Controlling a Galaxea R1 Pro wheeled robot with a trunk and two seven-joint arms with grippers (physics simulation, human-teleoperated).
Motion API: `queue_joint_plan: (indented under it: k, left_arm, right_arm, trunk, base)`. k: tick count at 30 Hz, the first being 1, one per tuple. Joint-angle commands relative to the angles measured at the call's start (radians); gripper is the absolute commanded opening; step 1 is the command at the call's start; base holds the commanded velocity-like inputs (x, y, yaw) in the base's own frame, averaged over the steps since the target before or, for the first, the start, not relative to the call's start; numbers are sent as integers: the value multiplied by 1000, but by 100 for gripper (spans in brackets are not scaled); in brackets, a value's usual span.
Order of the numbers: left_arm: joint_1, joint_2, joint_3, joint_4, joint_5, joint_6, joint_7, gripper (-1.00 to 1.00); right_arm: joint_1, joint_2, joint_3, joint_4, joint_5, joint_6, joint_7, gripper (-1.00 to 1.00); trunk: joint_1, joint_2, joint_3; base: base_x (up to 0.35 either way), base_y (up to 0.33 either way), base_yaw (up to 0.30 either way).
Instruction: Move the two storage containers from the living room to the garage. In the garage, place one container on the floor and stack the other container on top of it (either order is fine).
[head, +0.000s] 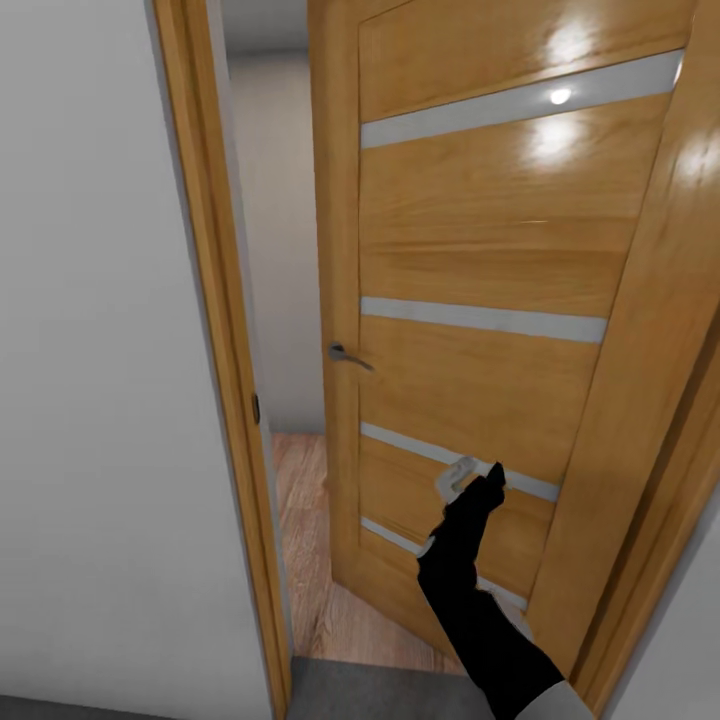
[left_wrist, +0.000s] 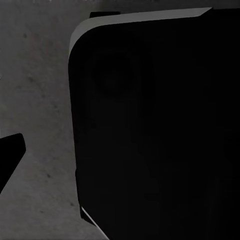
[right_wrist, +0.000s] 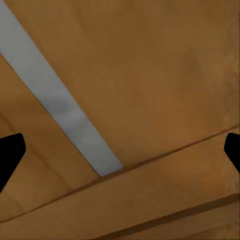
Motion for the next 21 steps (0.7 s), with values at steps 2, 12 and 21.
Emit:
queue_joint_plan:
  k: [2, 12, 21]
  left_arm:
    - [-1, 0, 0, 0, -1, 1, 1, 100]
    - [-1, 0, 0, 0, -1, 1, -3, 100]
    - [-1, 0, 0, 0, -1, 1, 2, 100]
  right_arm:
    - [-1, 1, 3, -7, 69, 11, -3, 100]
    - [-1, 2, 3, -12, 123, 15, -4, 100]
    - [-1, 0, 3, -13, 121, 15, -2, 100]
  trunk:
    - [0, -1, -1]
    - [0, -1, -1]
    - [0, -1, -1]
  base:
    - [78, 0, 0]
    - [143, 0, 0]
    - [267, 0, 0]
